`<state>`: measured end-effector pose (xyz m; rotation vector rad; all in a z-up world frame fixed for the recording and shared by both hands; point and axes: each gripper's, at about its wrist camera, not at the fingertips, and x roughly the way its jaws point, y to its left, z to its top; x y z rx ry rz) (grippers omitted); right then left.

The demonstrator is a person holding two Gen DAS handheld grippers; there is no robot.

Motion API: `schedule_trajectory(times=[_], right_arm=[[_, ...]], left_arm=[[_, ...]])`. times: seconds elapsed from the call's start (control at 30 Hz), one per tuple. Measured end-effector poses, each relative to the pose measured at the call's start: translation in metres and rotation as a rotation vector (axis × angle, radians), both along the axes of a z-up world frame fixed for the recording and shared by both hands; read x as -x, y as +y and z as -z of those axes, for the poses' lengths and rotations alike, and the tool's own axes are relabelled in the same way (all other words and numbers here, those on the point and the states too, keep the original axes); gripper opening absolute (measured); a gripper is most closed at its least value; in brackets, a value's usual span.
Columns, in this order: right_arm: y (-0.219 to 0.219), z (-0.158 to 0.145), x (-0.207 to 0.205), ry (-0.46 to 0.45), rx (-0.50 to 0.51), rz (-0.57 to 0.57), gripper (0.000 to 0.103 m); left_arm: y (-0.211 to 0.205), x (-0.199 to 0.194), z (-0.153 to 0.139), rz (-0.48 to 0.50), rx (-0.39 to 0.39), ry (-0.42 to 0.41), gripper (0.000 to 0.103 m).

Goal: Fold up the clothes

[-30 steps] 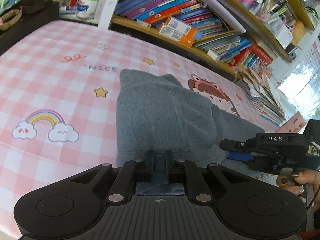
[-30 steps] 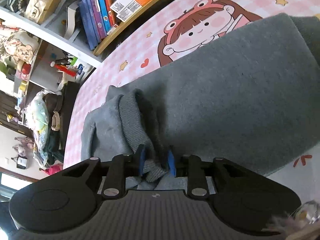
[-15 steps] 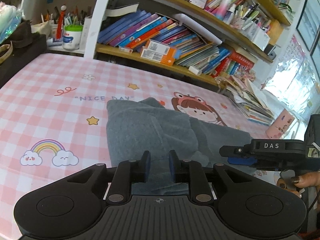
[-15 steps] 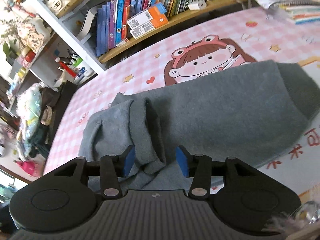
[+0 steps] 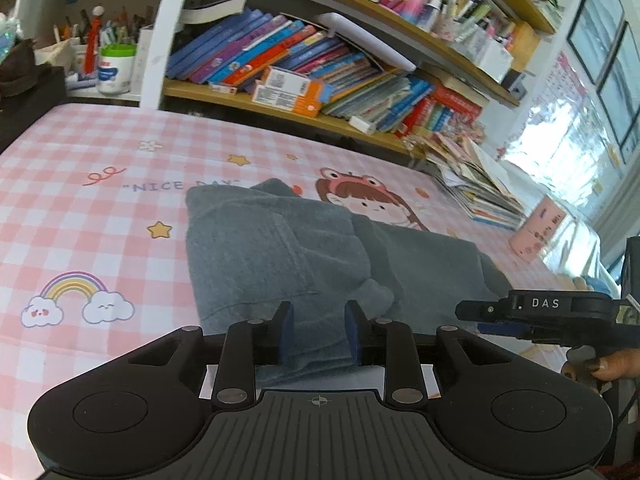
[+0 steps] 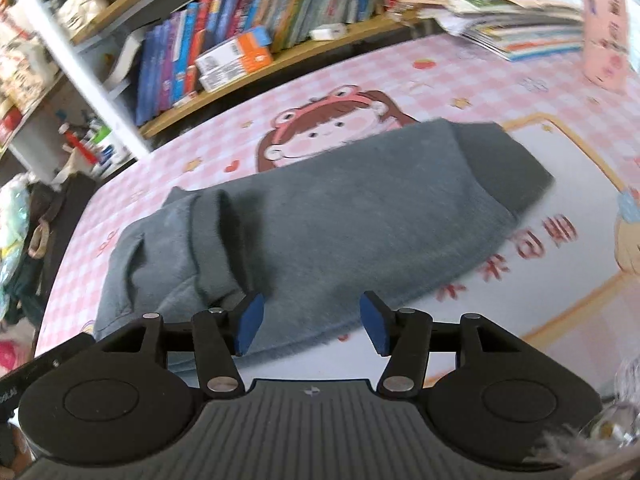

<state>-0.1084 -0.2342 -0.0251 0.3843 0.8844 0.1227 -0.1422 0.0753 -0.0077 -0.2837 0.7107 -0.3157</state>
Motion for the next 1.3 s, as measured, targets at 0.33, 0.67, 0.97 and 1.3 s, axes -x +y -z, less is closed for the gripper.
schedule_trajectory(times=[0.33,0.67,0.97,1.3], right_arm=[[-0.014,0.006,0.028,0.061,0.017,0.079,0.057],[-0.049,0.009,0.002,0.058,-0.022,0.08,0.062],[-0.121,0.018,-0.04,0.126,-0.158,0.138,0.062],[-0.172,0.031,-0.077,0.172,-0.263,0.112,0.051]], left_arm=[[-0.004,0.003,0.006,0.033,0.052,0.017,0.031],[-0.025,-0.006,-0.001,-0.069,0.039,0.008,0.031],[-0.069,-0.012,-0.008,-0.217,0.001,-0.019,0.063],[-0.125,-0.015,-0.004,-0.282,-0.051,0.005,0.067]])
